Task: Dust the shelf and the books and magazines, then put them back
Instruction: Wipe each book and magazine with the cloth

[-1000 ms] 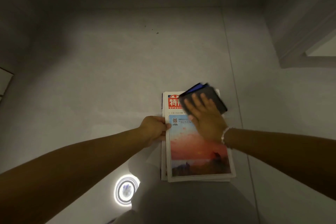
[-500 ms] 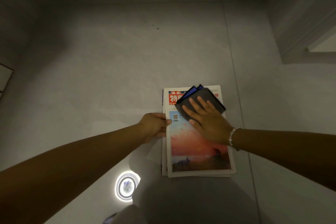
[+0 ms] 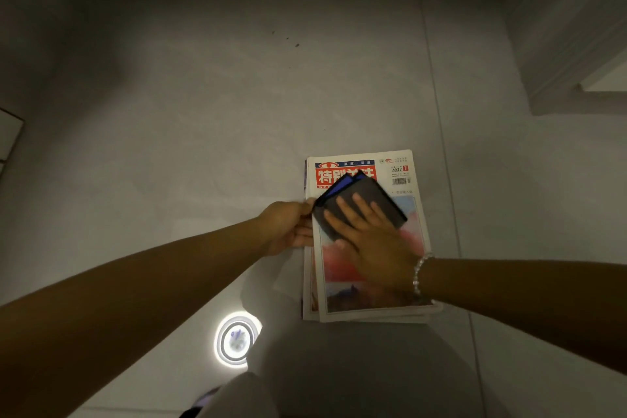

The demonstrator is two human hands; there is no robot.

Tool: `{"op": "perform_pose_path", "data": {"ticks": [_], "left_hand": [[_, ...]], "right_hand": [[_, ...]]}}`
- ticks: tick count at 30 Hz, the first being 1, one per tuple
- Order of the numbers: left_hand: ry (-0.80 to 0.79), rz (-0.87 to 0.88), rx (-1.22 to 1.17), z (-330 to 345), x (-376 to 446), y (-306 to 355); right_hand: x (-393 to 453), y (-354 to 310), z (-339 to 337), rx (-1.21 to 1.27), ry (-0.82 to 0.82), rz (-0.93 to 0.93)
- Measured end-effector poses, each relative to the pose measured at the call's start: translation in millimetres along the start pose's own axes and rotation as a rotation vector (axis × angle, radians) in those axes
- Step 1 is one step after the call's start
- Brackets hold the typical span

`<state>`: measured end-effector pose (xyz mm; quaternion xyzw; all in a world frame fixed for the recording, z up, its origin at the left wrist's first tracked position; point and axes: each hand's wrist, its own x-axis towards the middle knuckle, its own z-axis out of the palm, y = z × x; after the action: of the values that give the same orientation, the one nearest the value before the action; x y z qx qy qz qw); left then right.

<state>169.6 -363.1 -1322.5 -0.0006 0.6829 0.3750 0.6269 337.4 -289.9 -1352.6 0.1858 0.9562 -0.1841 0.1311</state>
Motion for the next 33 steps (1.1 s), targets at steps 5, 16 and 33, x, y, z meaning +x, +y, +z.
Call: {"op": "perform_pose_path", "data": {"ticks": [5,16,33], "left_hand": [[0.006,0.014,-0.018,0.2,0.6,-4.8],[0.060,0.042,0.148,7.5,-1.5,1.4],[-0.033,0.088,0.140,10.2,-8.3,-2.7]], "right_hand": [[-16.9,2.3,6.3,-0.100,-0.032,-0.169],[-32.5,67.6,-12.8,-0.205,-0.015,0.026],[-40.7,59.7,1.5,-0.198,-0.018,0.029]]}}
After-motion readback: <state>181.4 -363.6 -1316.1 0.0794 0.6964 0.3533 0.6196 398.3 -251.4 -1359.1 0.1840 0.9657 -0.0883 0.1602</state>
